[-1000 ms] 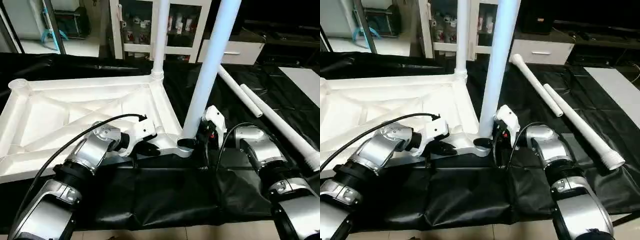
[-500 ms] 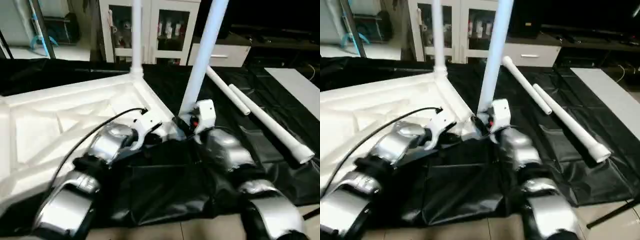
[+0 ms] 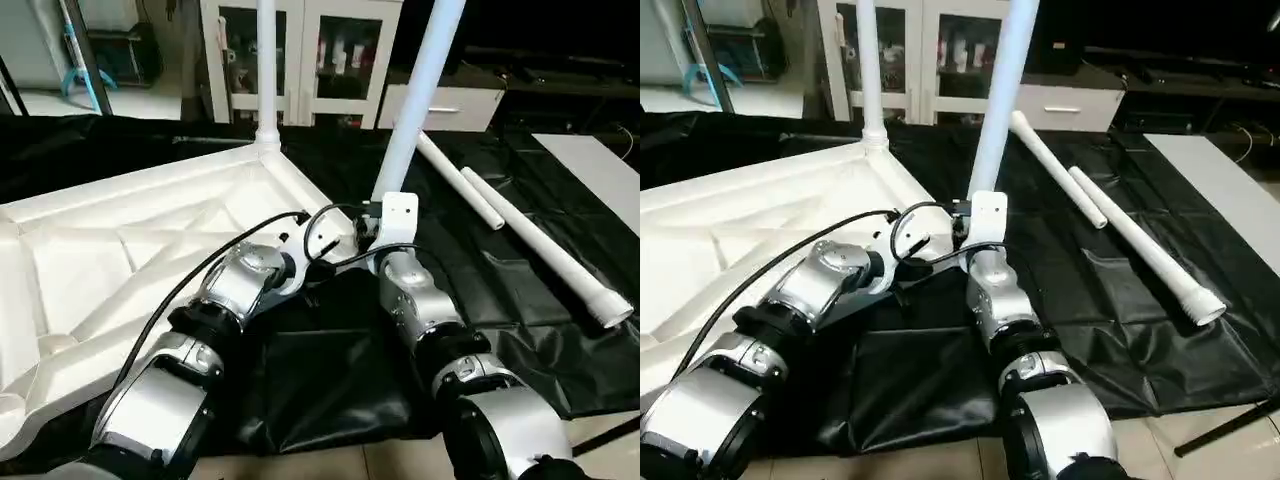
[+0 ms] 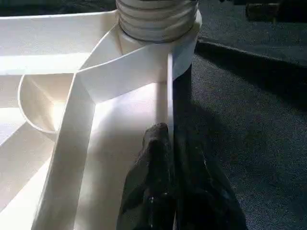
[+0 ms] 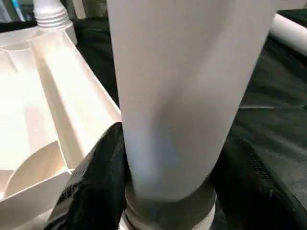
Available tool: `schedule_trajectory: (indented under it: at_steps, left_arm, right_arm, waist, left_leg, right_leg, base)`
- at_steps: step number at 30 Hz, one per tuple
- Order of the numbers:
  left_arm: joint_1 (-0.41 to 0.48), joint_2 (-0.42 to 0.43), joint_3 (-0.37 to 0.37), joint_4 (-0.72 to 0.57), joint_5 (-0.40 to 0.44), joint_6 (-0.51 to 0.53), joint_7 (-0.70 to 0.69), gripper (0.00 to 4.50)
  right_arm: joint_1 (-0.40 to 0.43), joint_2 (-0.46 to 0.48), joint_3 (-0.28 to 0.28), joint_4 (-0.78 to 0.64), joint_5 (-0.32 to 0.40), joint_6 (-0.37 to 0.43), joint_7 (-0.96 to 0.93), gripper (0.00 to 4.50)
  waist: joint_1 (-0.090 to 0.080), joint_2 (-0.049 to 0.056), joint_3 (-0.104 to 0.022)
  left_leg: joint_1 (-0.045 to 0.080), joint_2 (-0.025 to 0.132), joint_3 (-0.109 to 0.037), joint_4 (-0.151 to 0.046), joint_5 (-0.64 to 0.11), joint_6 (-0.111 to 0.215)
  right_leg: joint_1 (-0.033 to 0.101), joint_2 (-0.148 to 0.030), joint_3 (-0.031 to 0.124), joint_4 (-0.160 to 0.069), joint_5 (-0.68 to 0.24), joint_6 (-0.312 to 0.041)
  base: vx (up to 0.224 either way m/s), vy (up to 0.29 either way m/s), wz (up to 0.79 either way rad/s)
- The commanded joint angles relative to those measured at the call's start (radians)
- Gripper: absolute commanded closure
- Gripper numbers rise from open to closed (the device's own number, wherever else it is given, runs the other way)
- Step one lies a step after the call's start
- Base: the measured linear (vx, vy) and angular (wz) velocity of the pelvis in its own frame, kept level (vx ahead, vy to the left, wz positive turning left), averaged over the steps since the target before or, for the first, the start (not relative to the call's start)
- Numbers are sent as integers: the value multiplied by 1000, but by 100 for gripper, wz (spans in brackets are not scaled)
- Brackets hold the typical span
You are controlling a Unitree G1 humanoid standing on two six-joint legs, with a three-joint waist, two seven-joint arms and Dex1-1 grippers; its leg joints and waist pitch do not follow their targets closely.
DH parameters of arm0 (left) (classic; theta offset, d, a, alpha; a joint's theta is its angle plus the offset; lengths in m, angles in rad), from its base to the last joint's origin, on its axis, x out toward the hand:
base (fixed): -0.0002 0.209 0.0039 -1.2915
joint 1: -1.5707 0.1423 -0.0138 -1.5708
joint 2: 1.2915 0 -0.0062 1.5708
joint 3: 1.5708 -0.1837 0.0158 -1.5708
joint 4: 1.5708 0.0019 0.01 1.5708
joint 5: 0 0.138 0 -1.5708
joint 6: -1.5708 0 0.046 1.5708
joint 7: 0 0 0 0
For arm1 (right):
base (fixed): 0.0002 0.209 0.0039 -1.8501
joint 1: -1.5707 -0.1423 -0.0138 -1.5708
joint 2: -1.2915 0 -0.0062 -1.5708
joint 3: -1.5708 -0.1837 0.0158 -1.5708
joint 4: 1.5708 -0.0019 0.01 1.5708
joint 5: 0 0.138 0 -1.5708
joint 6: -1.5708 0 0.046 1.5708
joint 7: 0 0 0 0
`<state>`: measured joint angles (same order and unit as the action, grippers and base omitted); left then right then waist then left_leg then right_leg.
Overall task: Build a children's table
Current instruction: Rotate leg to tighten
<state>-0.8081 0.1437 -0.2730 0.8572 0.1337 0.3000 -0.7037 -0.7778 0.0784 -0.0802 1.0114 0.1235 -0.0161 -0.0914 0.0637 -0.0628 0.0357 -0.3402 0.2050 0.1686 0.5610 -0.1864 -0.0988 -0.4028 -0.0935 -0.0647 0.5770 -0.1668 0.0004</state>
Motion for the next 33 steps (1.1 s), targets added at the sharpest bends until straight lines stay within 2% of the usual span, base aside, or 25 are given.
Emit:
schedule_trajectory:
  at_steps: [1, 3, 5, 6, 9, 10, 12, 13, 14, 15, 16, 18, 19, 21, 23, 24, 26, 28, 31, 32, 33]
  left_arm:
    - [18, 11, 19, 25, -4, -19, 17, 450]
    - [20, 14, 19, 24, -5, -20, 14, 450]
    - [21, 19, 19, 26, -5, -25, 8, 450]
    - [23, 24, 18, 24, -5, -26, 1, 450]
    - [35, 41, 5, 5, -1, -29, -33, 450]
    - [42, 48, -2, -6, 0, -28, -50, 450]
    - [51, 56, -9, -18, 2, -29, -69, 450]
    - [74, 72, -26, -49, -2, -24, -126, 450]
    - [84, 79, -36, -62, -2, -22, -151, 450]
    - [95, 88, -47, -79, -2, -20, -180, 450]
    - [102, 96, -57, -93, -2, -18, -203, 450]
    - [133, 126, -95, -150, -7, -23, -304, 450]
    - [143, 138, -110, -175, -9, -17, -343, 450]
    - [150, 148, -122, -195, -12, -17, -374, 450]
    - [154, 155, -129, -208, -12, -17, -391, 450]
    - [154, 157, -132, -212, -11, -15, -396, 450]
    - [160, 166, -137, -231, -11, -6, -408, 450]
    - [165, 170, -140, -243, -11, 1, -412, 450]
    - [168, 171, -143, -252, -8, 8, -416, 450]
    - [169, 171, -146, -258, -4, 13, -419, 450]
    - [169, 171, -146, -258, -4, 13, -419, 450]
  right_arm:
    - [38, -29, -23, 24, 3, 11, 9, 201]
    - [44, -36, -15, 6, -4, 0, 32, 170]
    - [56, -51, -10, -22, -9, -9, 51, 162]
    - [68, -66, -5, -49, -6, 8, 83, 150]
    - [98, -126, 42, -119, -24, 74, 207, 125]
    - [110, -151, 59, -143, -27, 96, 266, 109]
    - [121, -175, 77, -167, -27, 117, 332, 109]
    - [147, -227, 110, -220, -19, 131, 475, 109]
    - [155, -245, 117, -233, -13, 132, 524, 109]
    - [162, -265, 125, -244, -8, 130, 577, 109]
    - [165, -281, 132, -247, -6, 126, 617, 109]
    - [177, -346, 162, -260, 3, 115, 775, 109]
    - [185, -377, 178, -268, 9, 101, 858, 109]
    - [187, -401, 183, -267, 17, 94, 921, 109]
    - [186, -418, 183, -262, 20, 83, 961, 109]
    - [183, -425, 182, -257, 24, 84, 986, 109]
    - [175, -441, 183, -239, 28, 78, 1048, 109]
    - [167, -449, 193, -217, 23, 72, 1088, 109]
    - [154, -457, 212, -188, 11, 60, 1120, 109]
    - [135, -451, 220, -156, -4, 37, 1113, 109]
    - [135, -451, 220, -156, -4, 37, 1113, 109]
  waist:
    - [0, 11, -43]
    - [1, 10, -42]
    - [3, 10, -42]
    - [2, 14, -42]
    - [8, 13, -44]
    - [8, 11, -45]
    - [12, 13, -45]
    - [16, 13, -47]
    - [21, 19, -49]
    - [19, 15, -50]
    - [19, 15, -50]
    - [22, 22, -56]
    - [24, 26, -56]
    - [26, 29, -59]
    - [26, 27, -58]
    - [27, 25, -56]
    - [28, 30, -55]
    - [27, 29, -53]
    - [27, 31, -54]
    - [27, 23, -55]
    - [27, 26, -57]
  left_leg:
    - [3, 13, -5, -80, -436, -14]
    - [3, 13, -3, -80, -420, -11]
    - [2, 14, -1, -81, -403, -9]
    - [0, 14, -1, -81, -396, -8]
    - [-2, 16, 1, -80, -361, 0]
    - [-10, 17, 1, -81, -336, 8]
    - [-11, 18, 2, -79, -320, 13]
    - [-11, 20, 3, -77, -294, 19]
    - [-13, 22, 4, -75, -258, 25]
    - [-16, 21, 6, -72, -226, 32]
    - [-16, 21, 6, -72, -226, 32]
    - [-13, 23, 10, -64, -171, 59]
    - [-12, 22, 10, -62, -160, 64]
    - [-3, 23, 15, -57, -129, 82]
    - [-5, 22, 15, -57, -125, 84]
    - [-4, 23, 15, -58, -145, 81]
    - [-3, 25, 14, -60, -177, 74]
    - [-3, 26, 13, -62, -211, 58]
    - [-4, 26, 11, -63, -215, 46]
    - [-5, 25, 12, -60, -203, 47]
    - [-6, 25, 11, -60, -196, 46]
  right_leg:
    - [18, -46, 30, -85, -455, -94]
    - [17, -45, 31, -85, -448, -98]
    - [19, -46, 32, -85, -441, -102]
    - [21, -43, 33, -84, -422, -107]
    - [26, -43, 34, -78, -378, -119]
    - [33, -42, 33, -74, -356, -127]
    - [36, -44, 33, -74, -354, -128]
    - [38, -45, 34, -72, -317, -139]
    - [41, -46, 36, -64, -258, -155]
    - [45, -44, 35, -58, -205, -175]
    - [45, -44, 35, -58, -205, -175]
    - [50, -43, 34, -44, -101, -230]
    - [50, -43, 34, -41, -79, -239]
    - [48, -40, 34, -34, -5, -275]
    - [50, -40, 34, -32, 5, -285]
    - [51, -43, 33, -35, -24, -285]
    - [51, -44, 33, -39, -68, -283]
    - [50, -45, 33, -44, -112, -276]
    - [51, -45, 32, -43, -122, -273]
    - [53, -45, 32, -42, -112, -272]
    - [52, -47, 32, -38, -106, -276]
  base:
    - [0, 0, 0]
    - [0, 0, 0]
    - [0, 0, 0]
    - [0, 0, 0]
    - [0, 0, 0]
    - [0, 0, 0]
    - [0, 0, 0]
    - [0, 0, 0]
    - [60, -7, 0]
    - [0, 0, 0]
    - [52, 4, -1]
    - [0, 0, 0]
    - [0, 0, 0]
    - [53, 15, 3]
    - [0, 0, 0]
    - [0, 0, 0]
    - [0, 0, 0]
    - [0, 0, 0]
    - [0, 0, 0]
    - [0, 0, 0]
    - [0, 0, 0]
